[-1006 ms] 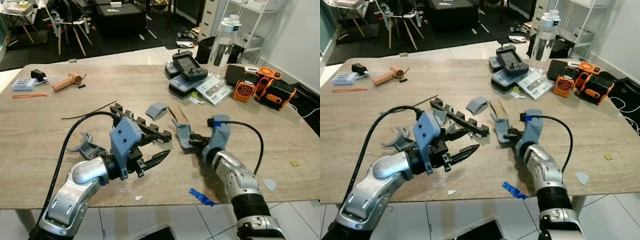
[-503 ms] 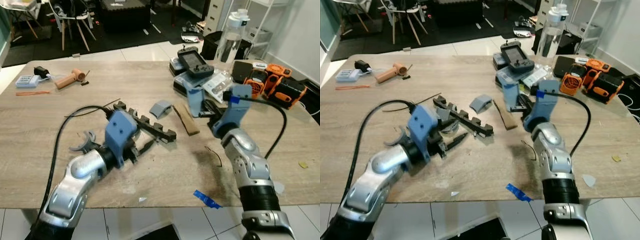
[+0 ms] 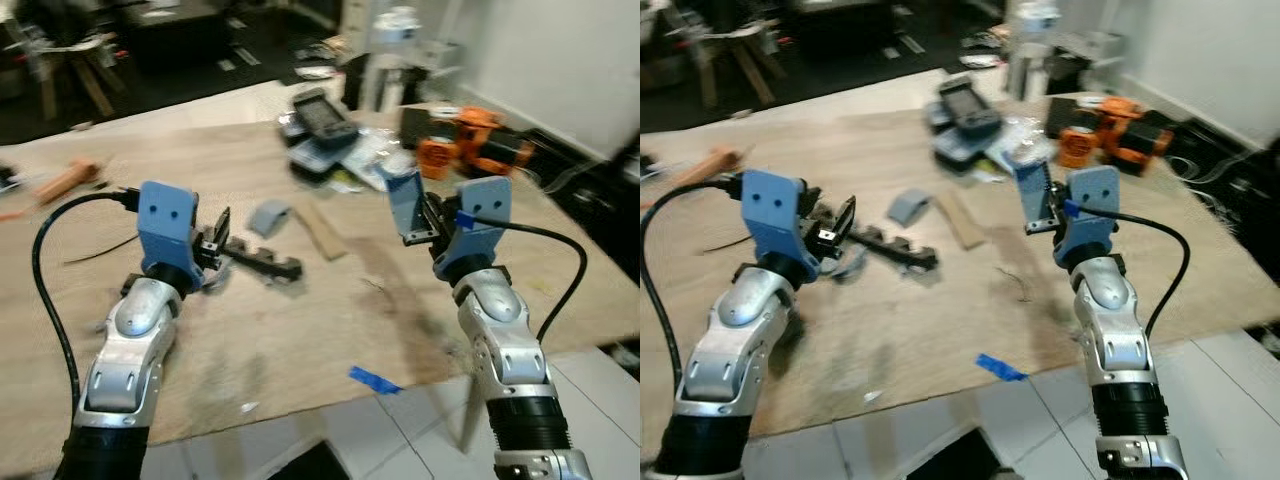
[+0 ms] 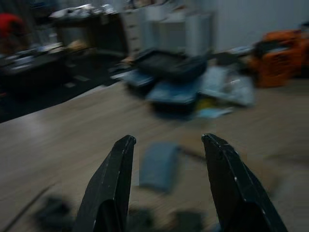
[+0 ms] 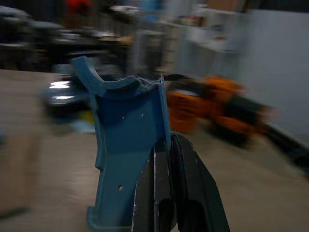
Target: Picking trash to rubbish bin
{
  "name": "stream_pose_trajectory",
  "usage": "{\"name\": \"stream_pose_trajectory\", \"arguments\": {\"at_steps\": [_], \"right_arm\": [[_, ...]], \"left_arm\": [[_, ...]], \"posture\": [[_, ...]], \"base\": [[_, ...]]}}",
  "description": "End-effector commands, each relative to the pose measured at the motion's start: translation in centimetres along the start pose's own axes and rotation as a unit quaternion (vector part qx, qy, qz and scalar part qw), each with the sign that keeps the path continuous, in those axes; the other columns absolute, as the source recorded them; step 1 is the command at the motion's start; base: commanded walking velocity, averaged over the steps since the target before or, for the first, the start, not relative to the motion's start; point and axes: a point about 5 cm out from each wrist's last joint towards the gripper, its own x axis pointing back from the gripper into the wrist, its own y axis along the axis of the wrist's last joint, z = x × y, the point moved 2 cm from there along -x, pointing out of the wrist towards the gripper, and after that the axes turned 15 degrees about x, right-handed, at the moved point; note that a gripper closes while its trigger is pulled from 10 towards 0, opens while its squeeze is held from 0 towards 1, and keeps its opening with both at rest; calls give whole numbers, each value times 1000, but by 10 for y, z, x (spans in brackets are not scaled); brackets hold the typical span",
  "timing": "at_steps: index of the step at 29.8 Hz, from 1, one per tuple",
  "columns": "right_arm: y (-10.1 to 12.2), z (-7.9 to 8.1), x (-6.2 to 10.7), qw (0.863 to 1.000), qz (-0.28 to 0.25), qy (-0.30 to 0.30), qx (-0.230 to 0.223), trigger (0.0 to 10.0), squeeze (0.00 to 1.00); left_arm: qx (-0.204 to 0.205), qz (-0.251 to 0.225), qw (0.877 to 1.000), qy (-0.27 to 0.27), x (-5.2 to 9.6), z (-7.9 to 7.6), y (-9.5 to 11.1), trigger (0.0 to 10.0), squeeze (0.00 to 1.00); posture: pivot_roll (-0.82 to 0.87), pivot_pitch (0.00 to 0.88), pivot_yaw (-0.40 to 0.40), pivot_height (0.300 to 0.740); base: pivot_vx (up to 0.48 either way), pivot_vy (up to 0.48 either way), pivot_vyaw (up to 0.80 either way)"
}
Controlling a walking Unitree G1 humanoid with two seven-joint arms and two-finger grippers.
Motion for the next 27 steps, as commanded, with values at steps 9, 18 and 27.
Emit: {"name": "stream_pose_trajectory", "arguments": {"at_steps": [9,18,27], "right_arm": [[-5,11,1,1000,3,8,-4,10000,0],[-3,17,0,1000,-2,15,-6,10000,0],[-5,27,0,1000,2,25,-10,10000,0]], "left_arm": [[-7,4,999,41,0,10,-4,10000,0],[-9,3,999,42,-1,10,-3,10000,0],[-37,15,999,36,-2,9,-9,10000,0]], "posture": [[30,95,4,740],[32,85,1,740],[35,83,3,740]], "base": [[0,0,-800],[0,0,-800],[0,0,-800]]}}
